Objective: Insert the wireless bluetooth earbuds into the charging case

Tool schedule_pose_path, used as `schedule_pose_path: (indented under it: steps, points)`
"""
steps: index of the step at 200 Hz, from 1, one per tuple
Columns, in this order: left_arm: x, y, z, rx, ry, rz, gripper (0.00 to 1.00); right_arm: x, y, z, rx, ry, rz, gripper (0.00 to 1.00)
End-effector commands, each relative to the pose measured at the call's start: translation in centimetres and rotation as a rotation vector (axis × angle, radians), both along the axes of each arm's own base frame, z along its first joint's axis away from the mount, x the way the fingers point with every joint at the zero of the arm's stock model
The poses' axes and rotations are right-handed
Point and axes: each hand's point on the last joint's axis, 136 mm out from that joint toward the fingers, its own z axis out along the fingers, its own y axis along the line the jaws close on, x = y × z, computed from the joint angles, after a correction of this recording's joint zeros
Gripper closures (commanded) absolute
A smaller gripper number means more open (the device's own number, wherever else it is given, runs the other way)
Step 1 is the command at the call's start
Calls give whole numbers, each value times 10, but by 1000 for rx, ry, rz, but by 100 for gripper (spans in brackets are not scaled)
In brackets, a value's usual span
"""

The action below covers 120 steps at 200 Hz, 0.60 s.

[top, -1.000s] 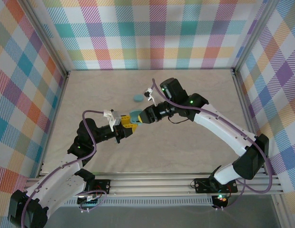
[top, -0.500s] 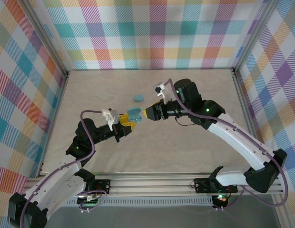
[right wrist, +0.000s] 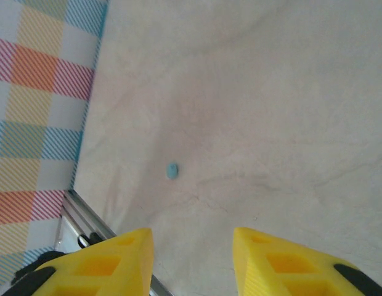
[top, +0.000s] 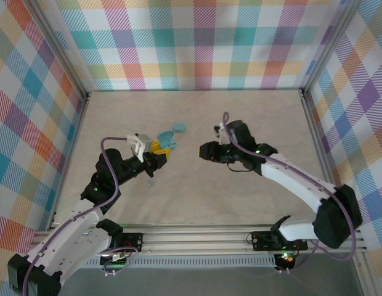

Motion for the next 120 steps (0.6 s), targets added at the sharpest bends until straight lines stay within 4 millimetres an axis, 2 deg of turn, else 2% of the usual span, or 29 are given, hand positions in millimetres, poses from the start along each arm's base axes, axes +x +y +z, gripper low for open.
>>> schedule_pose_path:
  steps: [1,22,43,92,120]
  points:
    - [11,11,16,12,-19,76,100,-9,45,-15,62,27,66,63]
    - [17,15,21,13,-17,104,100,-22,86,-39,22,30,148,65]
    - [24,19,24,22,-7,138,100,-30,113,-66,-37,27,160,68]
    - [30,22,27,58,-10,157,100,-46,161,-116,-136,31,217,68]
    - [30,24,29,67,-17,165,100,-47,177,-131,-233,-19,257,68]
